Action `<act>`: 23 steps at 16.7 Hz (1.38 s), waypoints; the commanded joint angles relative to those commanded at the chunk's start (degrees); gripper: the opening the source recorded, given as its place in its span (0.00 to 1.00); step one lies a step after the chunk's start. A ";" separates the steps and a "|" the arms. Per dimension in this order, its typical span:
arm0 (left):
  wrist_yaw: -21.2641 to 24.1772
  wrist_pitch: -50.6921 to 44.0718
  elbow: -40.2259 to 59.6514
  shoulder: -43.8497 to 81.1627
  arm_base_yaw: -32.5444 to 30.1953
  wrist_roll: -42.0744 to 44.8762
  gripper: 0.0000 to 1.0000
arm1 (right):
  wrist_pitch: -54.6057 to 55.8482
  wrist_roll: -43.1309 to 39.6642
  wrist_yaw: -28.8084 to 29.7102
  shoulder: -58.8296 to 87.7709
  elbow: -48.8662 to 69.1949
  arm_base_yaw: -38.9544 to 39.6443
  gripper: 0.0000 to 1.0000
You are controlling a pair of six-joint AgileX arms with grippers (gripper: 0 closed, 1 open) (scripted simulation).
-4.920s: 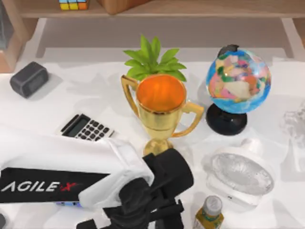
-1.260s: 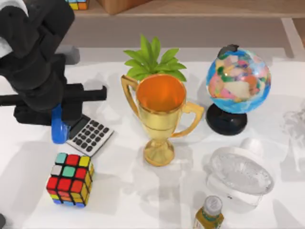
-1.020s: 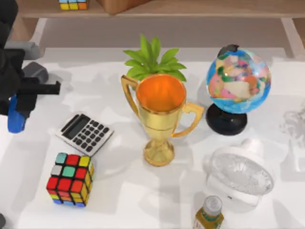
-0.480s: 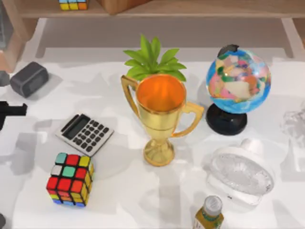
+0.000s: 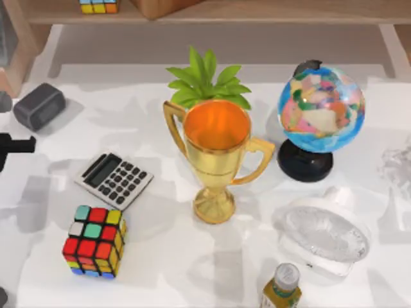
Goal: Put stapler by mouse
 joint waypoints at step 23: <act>0.12 5.51 -3.69 3.93 0.30 -0.03 0.00 | 0.00 0.00 0.00 0.00 0.00 0.00 1.00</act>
